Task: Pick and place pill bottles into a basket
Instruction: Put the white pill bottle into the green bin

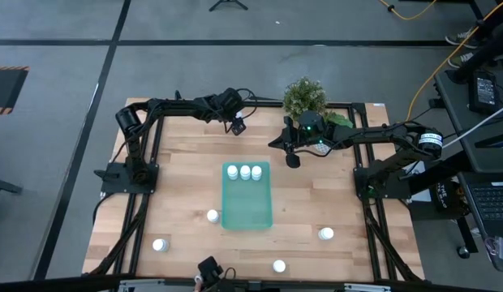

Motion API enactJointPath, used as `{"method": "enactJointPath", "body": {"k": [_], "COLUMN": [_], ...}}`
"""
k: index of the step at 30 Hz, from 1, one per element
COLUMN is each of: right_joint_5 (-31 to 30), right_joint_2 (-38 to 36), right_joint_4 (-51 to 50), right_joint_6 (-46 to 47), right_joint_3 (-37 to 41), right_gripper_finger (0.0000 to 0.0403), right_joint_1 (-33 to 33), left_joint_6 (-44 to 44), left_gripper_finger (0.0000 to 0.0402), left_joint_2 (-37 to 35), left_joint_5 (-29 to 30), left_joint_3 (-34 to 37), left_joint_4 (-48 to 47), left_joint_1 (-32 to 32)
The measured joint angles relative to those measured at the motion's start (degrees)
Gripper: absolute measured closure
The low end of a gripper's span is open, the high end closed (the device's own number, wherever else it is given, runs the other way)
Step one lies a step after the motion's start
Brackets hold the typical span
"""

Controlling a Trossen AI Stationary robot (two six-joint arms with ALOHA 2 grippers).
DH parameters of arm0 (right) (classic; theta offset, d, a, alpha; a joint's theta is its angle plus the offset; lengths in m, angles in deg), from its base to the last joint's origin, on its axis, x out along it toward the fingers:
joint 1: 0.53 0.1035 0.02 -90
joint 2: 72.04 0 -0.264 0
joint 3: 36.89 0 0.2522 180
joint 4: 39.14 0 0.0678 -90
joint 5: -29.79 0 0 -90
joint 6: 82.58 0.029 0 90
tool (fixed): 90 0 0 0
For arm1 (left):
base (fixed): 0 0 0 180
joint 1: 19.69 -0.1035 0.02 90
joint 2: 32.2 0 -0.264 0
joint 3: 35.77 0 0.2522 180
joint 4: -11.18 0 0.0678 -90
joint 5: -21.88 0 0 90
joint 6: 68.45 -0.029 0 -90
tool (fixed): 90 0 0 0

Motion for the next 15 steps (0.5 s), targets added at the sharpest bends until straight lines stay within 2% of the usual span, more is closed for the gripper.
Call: {"method": "enactJointPath", "body": {"k": [4,12,15], "right_joint_5": [0.0,0.0,0.0], "right_joint_2": [0.0,0.0,0.0], "right_joint_4": [0.0,0.0,0.0], "right_joint_6": [0.0,0.0,0.0], "right_joint_3": [0.0,0.0,0.0], "right_gripper_finger": [0.0385,0.0385,0.0385], "right_joint_1": [0.0,0.0,0.0], "left_joint_6": [-0.1,-1.0,-1.0], "left_gripper_finger": [0.0172,0.0247,0.0249], "left_joint_2": [0.0,-0.1,-0.1], "left_joint_5": [-0.1,-0.6,-2.2], "left_joint_3": [0.0,0.0,0.0], "left_joint_4": [0.0,0.1,0.1], "left_joint_1": [0.0,0.0,0.0]}}
